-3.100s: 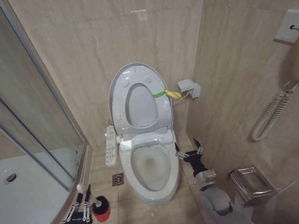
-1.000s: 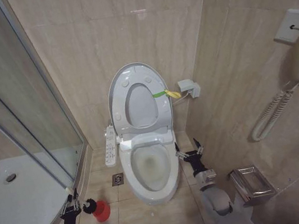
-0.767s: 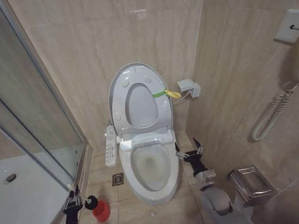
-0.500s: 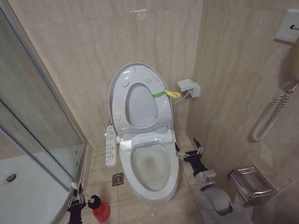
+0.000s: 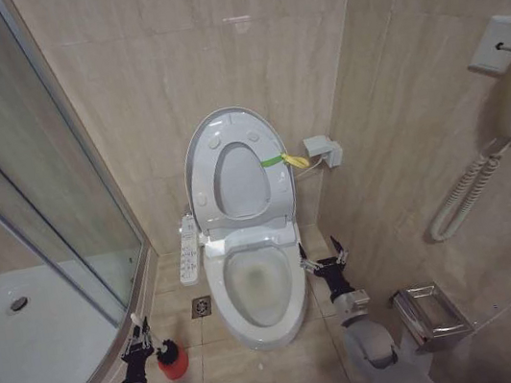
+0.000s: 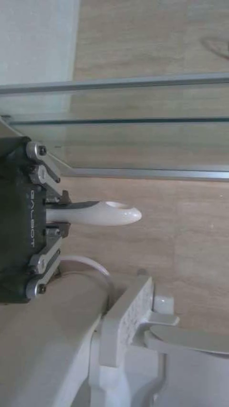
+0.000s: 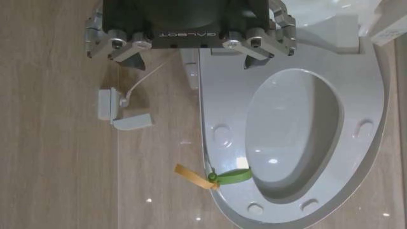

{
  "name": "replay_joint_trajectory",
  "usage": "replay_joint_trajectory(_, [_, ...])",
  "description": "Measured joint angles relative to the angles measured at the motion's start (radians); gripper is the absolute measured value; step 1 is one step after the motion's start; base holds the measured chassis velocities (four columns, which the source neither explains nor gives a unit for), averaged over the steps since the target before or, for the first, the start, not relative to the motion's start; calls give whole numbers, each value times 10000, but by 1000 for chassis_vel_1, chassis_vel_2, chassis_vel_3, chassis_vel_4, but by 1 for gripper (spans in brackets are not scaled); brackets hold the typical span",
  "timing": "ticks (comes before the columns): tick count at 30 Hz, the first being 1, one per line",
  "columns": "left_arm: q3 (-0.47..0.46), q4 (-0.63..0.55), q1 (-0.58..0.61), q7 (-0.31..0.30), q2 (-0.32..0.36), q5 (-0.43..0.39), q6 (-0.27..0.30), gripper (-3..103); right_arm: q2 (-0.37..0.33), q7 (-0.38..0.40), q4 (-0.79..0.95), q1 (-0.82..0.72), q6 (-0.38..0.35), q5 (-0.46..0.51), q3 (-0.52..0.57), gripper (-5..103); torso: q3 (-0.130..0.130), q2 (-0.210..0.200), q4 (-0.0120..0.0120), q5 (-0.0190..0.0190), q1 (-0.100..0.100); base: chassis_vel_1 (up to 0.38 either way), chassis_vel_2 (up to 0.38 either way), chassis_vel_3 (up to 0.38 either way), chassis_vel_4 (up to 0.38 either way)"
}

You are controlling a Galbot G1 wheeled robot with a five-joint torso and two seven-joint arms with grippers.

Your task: Open the toilet lid, clean the toilet bowl with a toilet brush, close the toilet lid, and flush.

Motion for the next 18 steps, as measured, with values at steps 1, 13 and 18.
replay_joint_trajectory(1, [5,43,-18,6,-6,5,30,18,0,0,0,0,0,0,0,100,0,0,0,0,0,0,0,0,0])
replay_joint_trajectory(13, [-17,330,-107,8,44,253,280,18,0,0,0,0,0,0,0,100,0,0,0,-2,0,0,0,0,0])
replay_joint_trajectory(18, [-52,371,-117,-1,173,309,287,18,0,0,0,0,0,0,0,100,0,0,0,-1,0,0,0,0,0])
